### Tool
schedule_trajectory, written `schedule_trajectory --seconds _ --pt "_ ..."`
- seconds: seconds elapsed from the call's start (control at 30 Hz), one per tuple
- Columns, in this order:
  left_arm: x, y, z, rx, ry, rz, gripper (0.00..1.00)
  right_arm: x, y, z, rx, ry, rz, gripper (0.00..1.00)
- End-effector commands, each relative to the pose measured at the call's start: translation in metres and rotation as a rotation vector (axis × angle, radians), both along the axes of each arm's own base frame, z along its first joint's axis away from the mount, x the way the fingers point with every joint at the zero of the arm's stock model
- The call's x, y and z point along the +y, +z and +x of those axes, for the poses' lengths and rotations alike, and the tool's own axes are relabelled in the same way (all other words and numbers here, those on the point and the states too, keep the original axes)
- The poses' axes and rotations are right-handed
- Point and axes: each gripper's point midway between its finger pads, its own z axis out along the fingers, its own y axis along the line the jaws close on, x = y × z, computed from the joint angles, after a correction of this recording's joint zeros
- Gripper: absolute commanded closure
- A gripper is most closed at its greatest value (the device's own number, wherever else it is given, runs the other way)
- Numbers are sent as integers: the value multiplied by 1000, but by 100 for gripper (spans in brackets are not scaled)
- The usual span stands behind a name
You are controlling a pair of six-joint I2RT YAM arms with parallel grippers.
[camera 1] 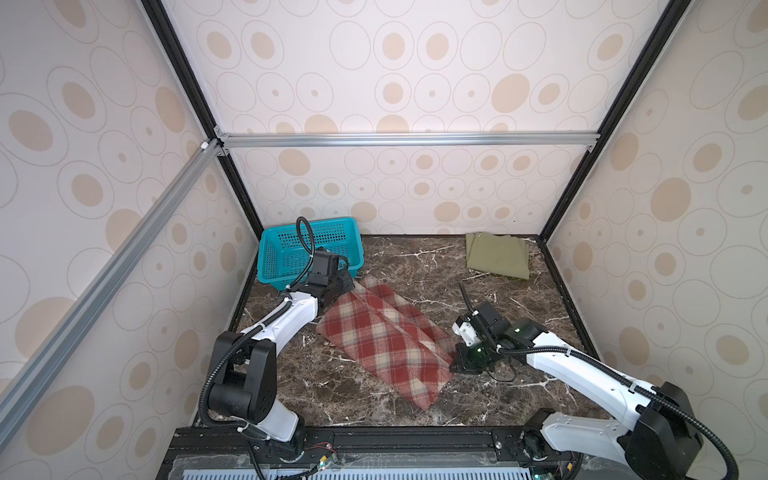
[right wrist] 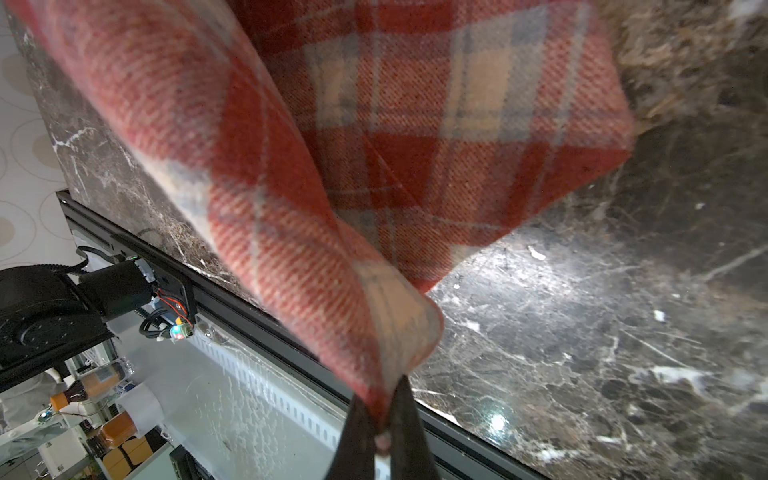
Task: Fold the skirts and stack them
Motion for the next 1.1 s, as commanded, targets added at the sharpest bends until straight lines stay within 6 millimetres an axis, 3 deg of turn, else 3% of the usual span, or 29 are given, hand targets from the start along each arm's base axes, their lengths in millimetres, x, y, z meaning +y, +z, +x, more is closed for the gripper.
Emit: schedule_trajectory --seconds 0.0,0.3,1.07 --pt "-2 32 25 -104 22 -7 100 -11 -1 -1 23 -4 -68 100" --pt "-2 27 30 -95 24 5 100 -13 8 8 -2 22 -104 100" --pt "-24 -3 47 -43 -20 5 100 -29 -6 28 -1 9 -205 100"
